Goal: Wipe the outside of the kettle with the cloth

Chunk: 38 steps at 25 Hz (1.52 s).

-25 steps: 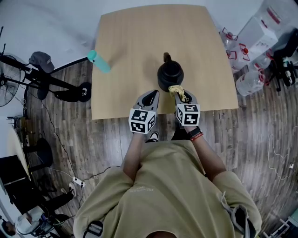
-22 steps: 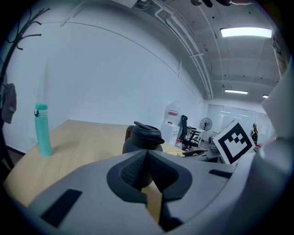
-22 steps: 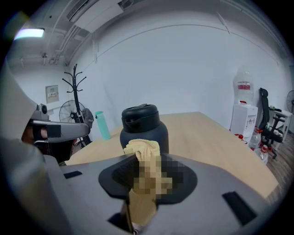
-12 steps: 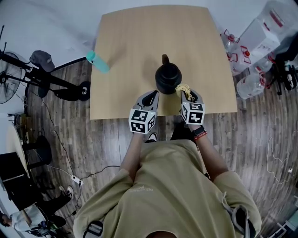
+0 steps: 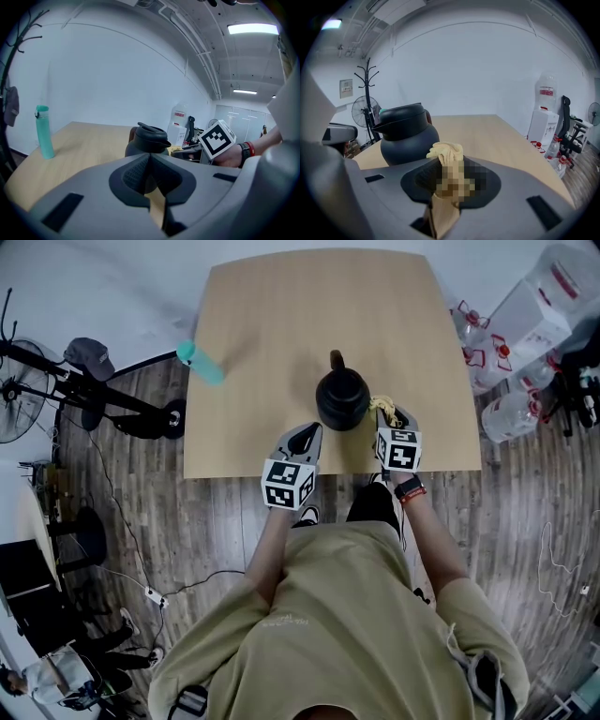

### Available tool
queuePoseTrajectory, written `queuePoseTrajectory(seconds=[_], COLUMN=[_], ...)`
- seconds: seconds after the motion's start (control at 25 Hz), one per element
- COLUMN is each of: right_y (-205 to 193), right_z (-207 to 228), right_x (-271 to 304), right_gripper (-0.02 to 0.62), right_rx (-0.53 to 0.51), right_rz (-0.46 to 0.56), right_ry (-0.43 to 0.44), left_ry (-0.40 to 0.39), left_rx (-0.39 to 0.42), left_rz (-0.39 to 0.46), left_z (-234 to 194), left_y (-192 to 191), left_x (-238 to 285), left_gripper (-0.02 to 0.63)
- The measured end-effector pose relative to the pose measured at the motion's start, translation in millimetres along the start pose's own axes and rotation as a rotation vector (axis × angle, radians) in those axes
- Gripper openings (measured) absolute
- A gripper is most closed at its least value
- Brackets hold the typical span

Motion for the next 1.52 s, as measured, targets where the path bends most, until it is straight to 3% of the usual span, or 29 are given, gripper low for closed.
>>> queuePoseTrajectory(seconds=[0.16,0.4,0.6,0.8,1.08,1.52], right_y=[-1,-29,-62,-77,-65,-51], right_z=[-3,-12,-54,-116,-180,-193], right_x=[4,-16,-36,-29,7,44], right_gripper=[0.120,0.120,0.120,0.120,0.120,0.121], right_rx=[0.027,0.160,0.246,0.250,0.209,0.221], right_rz=[-0.005,-0.030,-0.025,0.007,0.005,-0.021], right_ry=[0.004,-0.014,-0.014,0.033,0.073,-0.002], left_ry=[0.004,-0.014,-0.034,-0.040,-0.021,0.006], left_rx=[-0.001,0.002,0.007,0.013,0.015,-0.008], left_rz=[-0.003,-0.012,-0.023,-0.029,-0.026,-0.024], left_z=[-8,-14,-26,-41,-65,-86], left_y=[-1,-6,-15,-24,-28,-30], left_x=[-6,-20,-36,-57,-81,-95], left_gripper=[0.025,0.025,0.025,0.025,0.025,0.025])
Point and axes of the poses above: the fingertips, and each gripper's own axes: x forward along the fingers, z to its right, y out of its top, the point moved 8 cm from there along -x, backward along the fingers, and after that the axes turned 3 degrees about y, right-handed, at the moved point
